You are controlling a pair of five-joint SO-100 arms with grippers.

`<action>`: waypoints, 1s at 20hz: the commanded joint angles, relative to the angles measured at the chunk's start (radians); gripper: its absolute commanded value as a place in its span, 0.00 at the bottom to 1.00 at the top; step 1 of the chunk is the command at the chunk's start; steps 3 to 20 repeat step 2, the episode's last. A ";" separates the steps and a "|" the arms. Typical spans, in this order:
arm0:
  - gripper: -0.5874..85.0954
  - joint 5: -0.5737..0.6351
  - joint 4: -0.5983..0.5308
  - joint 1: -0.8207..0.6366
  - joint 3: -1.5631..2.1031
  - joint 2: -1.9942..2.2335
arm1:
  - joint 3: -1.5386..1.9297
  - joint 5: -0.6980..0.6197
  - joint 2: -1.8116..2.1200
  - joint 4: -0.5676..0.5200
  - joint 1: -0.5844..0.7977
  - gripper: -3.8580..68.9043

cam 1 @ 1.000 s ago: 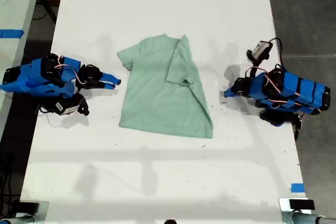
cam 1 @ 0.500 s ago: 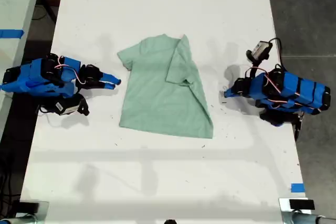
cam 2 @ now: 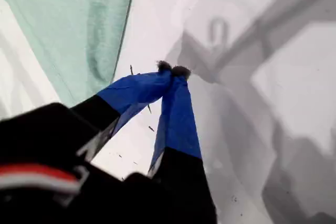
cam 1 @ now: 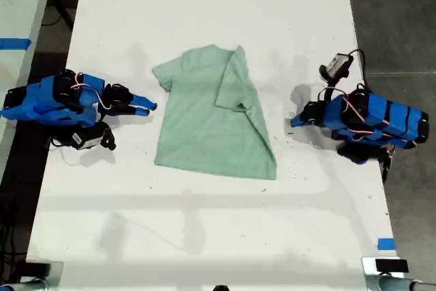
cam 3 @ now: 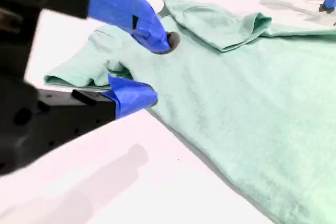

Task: Fold t shirt

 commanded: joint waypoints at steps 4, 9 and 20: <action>0.15 0.091 -0.014 -0.052 0.003 0.006 | 0.040 0.000 0.012 -0.025 -0.012 0.04; 0.15 0.091 -0.014 -0.052 0.003 0.006 | 0.040 0.000 0.012 -0.025 -0.012 0.04; 0.15 0.091 -0.014 -0.052 0.003 0.006 | 0.040 0.000 0.012 -0.025 -0.012 0.04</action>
